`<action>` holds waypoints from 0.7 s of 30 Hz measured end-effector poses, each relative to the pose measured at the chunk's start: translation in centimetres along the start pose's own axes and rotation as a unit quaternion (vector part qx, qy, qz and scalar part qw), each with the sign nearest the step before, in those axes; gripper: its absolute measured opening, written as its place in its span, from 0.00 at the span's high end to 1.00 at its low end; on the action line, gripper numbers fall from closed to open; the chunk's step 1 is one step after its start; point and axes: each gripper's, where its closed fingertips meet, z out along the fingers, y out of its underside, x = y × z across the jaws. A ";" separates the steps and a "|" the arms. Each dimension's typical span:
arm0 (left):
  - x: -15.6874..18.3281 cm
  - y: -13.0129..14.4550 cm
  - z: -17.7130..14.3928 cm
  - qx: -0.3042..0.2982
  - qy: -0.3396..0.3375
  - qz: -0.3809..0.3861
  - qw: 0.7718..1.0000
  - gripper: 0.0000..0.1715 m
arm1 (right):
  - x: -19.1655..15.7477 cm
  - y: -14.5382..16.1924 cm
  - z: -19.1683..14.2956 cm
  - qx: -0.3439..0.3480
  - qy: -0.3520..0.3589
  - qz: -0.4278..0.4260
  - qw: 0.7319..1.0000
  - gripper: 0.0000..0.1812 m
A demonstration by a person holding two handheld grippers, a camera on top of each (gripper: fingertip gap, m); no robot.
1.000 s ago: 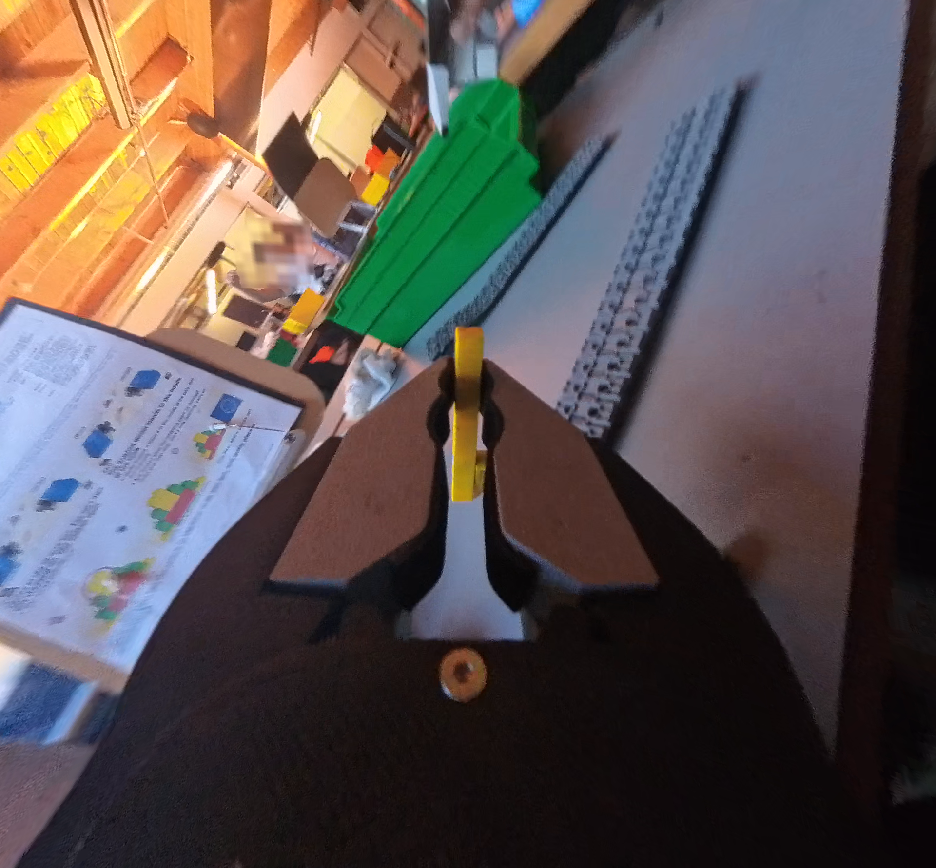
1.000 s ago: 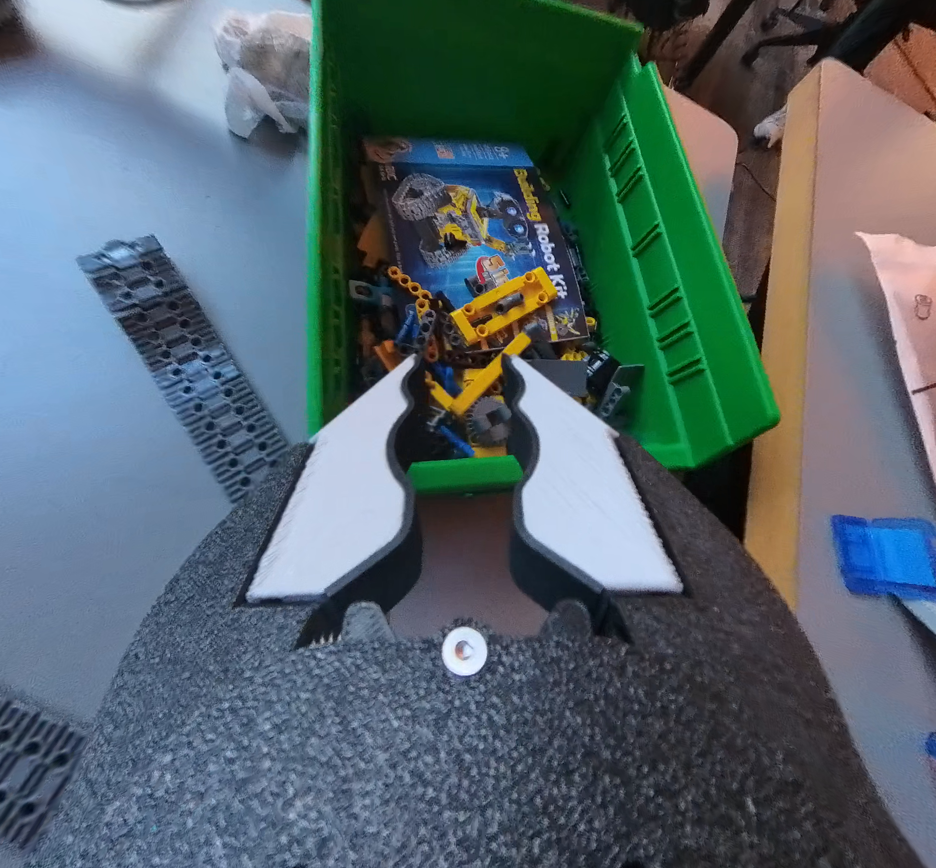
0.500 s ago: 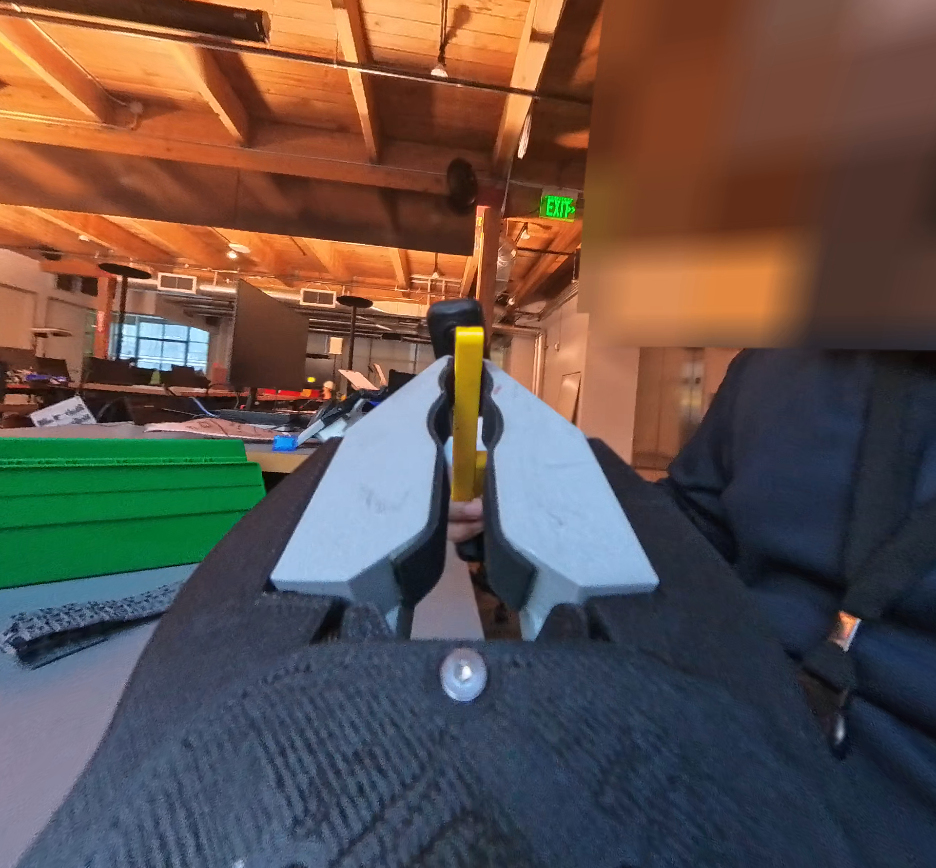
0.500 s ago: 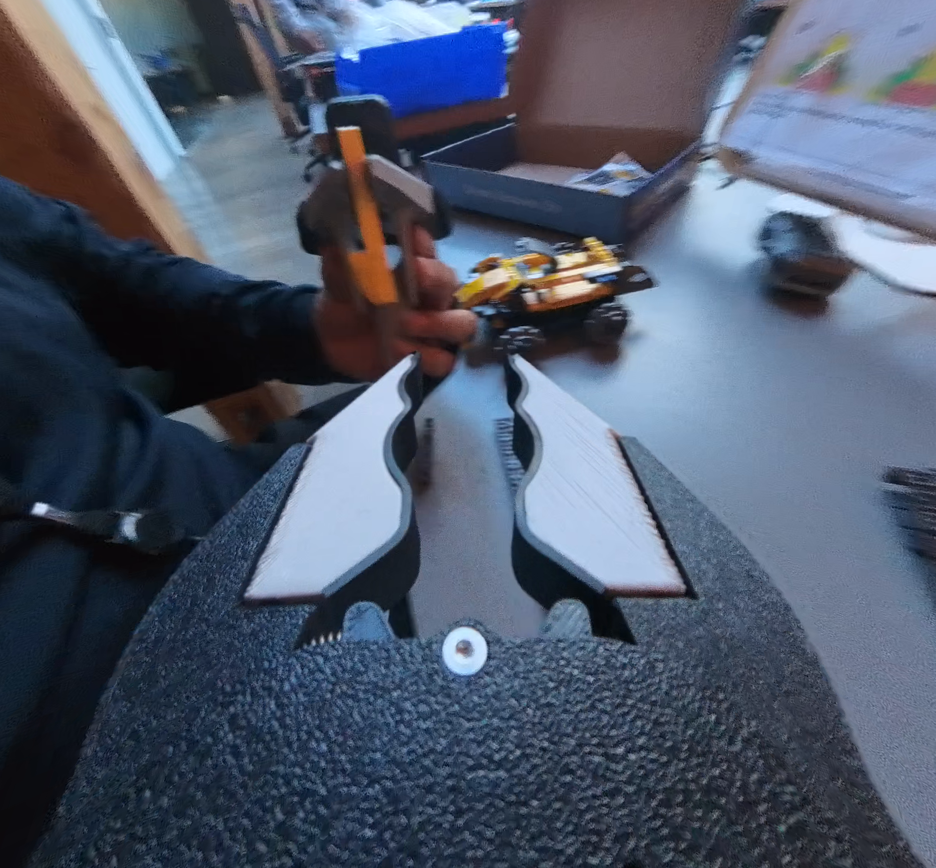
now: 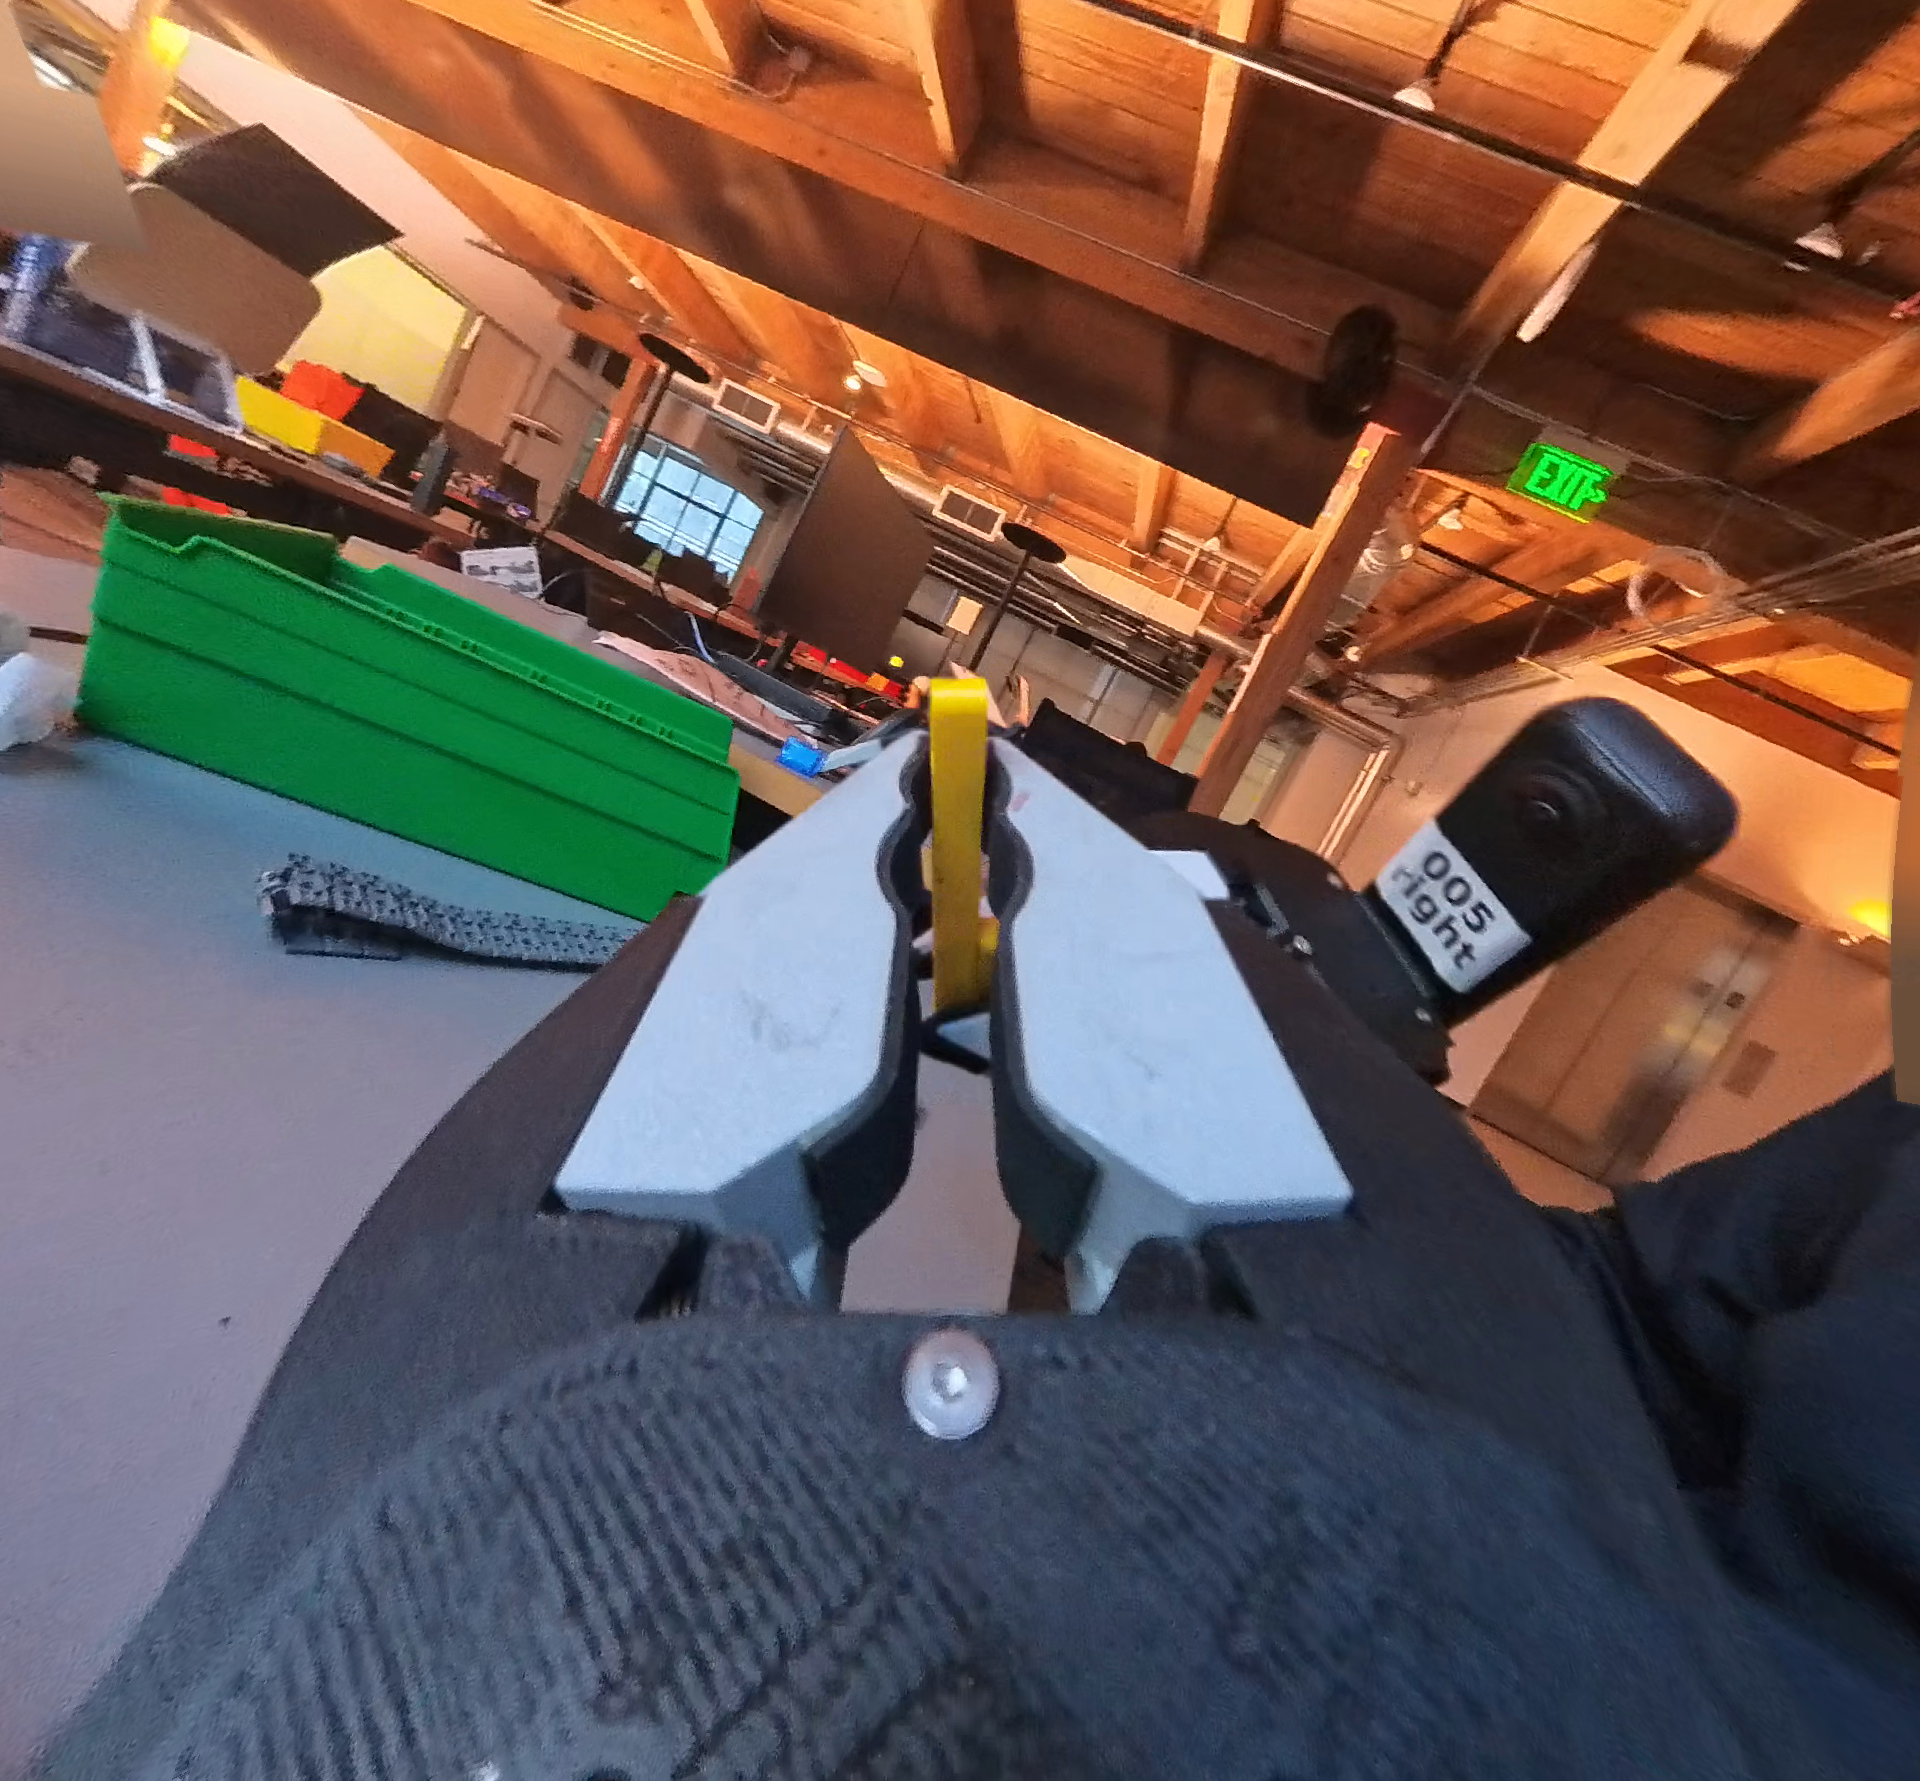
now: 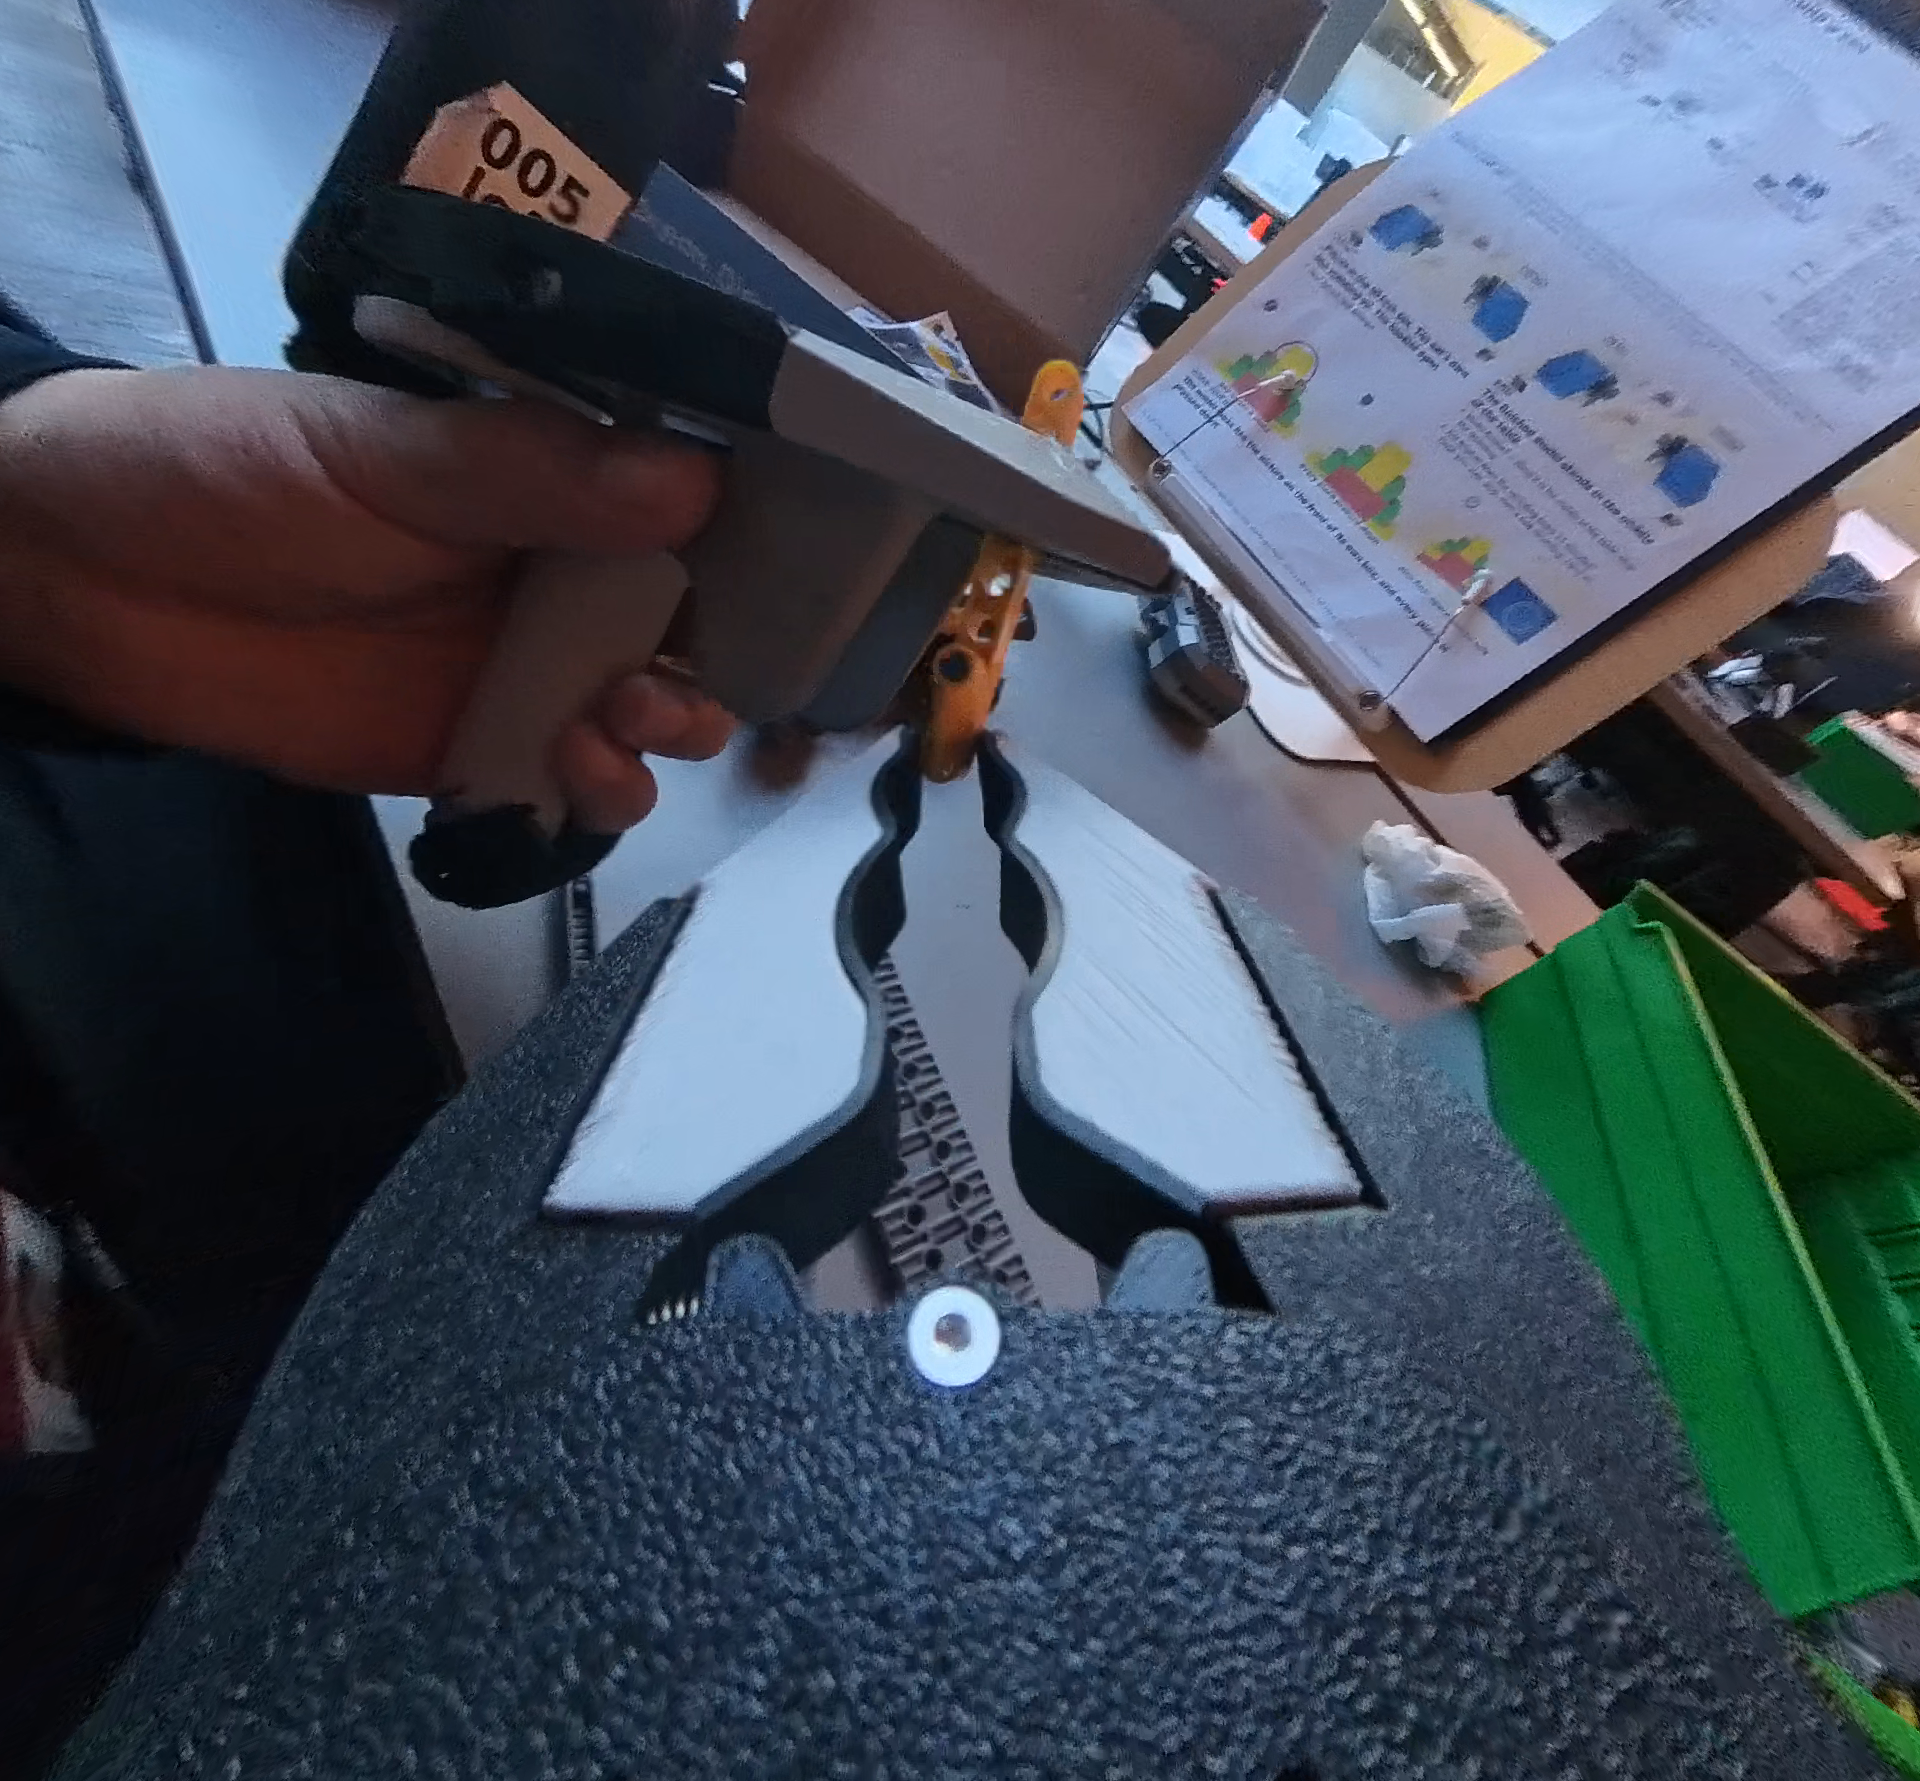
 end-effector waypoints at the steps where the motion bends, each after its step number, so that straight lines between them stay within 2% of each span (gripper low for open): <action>1: -0.2 0.1 -0.1 -0.002 -0.007 -0.002 1.000 0.97 | 0.1 0.1 0.0 -0.003 0.006 -0.007 1.000 0.96; 5: -0.8 1.2 -0.5 -0.034 -0.015 -0.006 0.999 0.97 | 0.0 1.3 0.3 -0.019 0.002 -0.023 1.000 0.97; 8: -1.3 2.6 -1.2 -0.099 -0.007 0.011 0.995 0.96 | 0.7 2.2 0.1 -0.026 0.008 -0.050 0.998 0.98; 11: -1.0 3.9 -2.2 -0.163 0.015 0.042 0.986 0.96 | 0.7 2.2 -0.3 -0.024 0.016 -0.115 0.993 0.97; 14: -0.9 5.0 -3.2 -0.225 0.020 0.097 0.969 0.97 | -0.1 2.9 -0.3 -0.030 0.010 -0.181 0.983 0.97; 21: -0.8 7.0 -4.4 -0.358 0.033 0.201 0.911 0.94 | -0.4 4.0 -0.6 -0.042 0.036 -0.287 0.956 0.97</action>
